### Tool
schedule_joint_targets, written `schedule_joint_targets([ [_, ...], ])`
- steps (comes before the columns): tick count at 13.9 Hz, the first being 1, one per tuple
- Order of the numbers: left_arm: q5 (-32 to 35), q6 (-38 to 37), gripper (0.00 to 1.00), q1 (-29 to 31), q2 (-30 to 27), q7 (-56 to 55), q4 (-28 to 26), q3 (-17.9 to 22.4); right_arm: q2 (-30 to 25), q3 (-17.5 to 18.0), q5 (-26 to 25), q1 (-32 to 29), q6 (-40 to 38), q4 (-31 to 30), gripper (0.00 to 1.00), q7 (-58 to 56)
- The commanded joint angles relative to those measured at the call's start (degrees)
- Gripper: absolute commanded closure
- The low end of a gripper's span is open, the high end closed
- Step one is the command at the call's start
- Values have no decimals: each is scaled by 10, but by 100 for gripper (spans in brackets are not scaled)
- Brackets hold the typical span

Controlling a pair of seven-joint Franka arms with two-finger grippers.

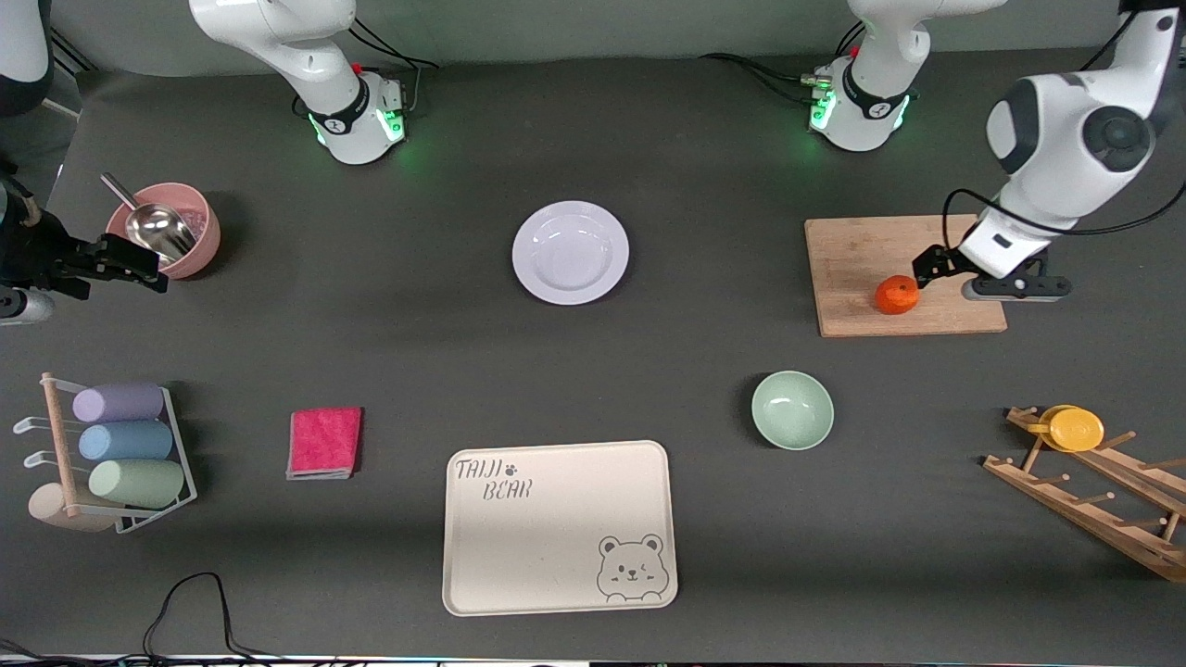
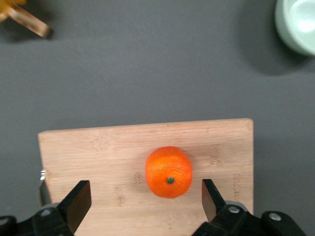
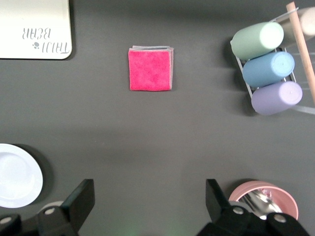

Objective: Place orange and plate with both arms
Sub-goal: 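Reach the left gripper down to the orange on the cutting board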

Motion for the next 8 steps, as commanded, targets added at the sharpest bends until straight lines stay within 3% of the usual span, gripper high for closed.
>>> schedule_joint_targets([
  [1, -3, 51, 0, -5, 40, -2, -15, 1, -82, -2, 7, 47, 3, -79, 0, 72],
  [8, -22, 146, 0, -6, 92, -3, -65, 0, -227, 1, 7, 159, 47, -235, 0, 212],
])
